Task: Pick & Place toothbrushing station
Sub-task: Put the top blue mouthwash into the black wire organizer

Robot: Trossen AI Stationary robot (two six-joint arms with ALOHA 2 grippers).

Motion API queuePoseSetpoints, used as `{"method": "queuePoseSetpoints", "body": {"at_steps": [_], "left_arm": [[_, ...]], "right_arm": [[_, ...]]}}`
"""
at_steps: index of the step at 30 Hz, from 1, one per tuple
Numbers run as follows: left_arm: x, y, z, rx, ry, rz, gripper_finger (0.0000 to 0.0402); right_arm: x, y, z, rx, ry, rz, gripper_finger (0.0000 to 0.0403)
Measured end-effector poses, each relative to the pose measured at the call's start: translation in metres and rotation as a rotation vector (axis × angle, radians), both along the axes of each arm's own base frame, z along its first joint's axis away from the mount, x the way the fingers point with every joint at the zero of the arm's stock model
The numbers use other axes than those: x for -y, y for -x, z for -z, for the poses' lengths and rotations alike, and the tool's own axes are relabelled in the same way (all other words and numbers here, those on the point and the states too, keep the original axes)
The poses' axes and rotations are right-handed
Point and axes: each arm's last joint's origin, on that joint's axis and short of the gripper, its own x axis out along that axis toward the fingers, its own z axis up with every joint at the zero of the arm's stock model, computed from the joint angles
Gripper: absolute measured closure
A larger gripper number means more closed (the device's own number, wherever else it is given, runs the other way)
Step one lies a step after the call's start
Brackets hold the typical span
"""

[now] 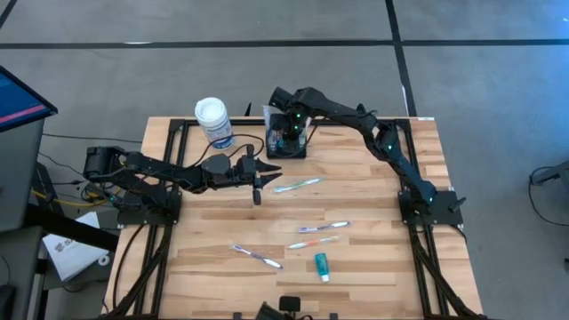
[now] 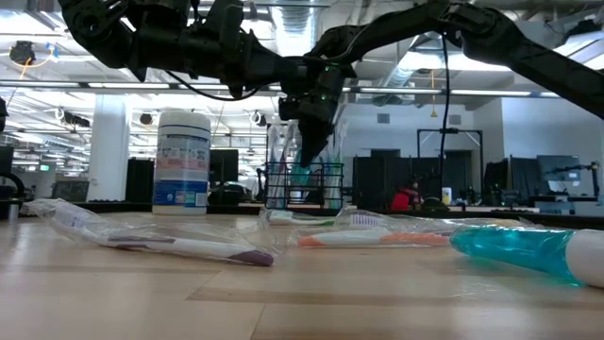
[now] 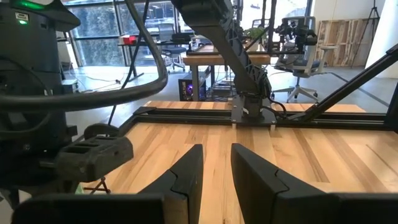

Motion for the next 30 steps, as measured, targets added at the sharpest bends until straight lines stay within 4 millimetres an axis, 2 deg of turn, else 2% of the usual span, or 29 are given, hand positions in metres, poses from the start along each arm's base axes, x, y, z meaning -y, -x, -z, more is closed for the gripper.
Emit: {"method": "queuePoseSetpoints", "body": {"at_steps": [30], "left_arm": [[0.0,0.0001,0.0016,-0.016,0.002,0.0,0.0325]], "right_arm": [[-0.0081,-0.0037,0.0027,-0.013,-0.006,-0.006,0.032]]}}
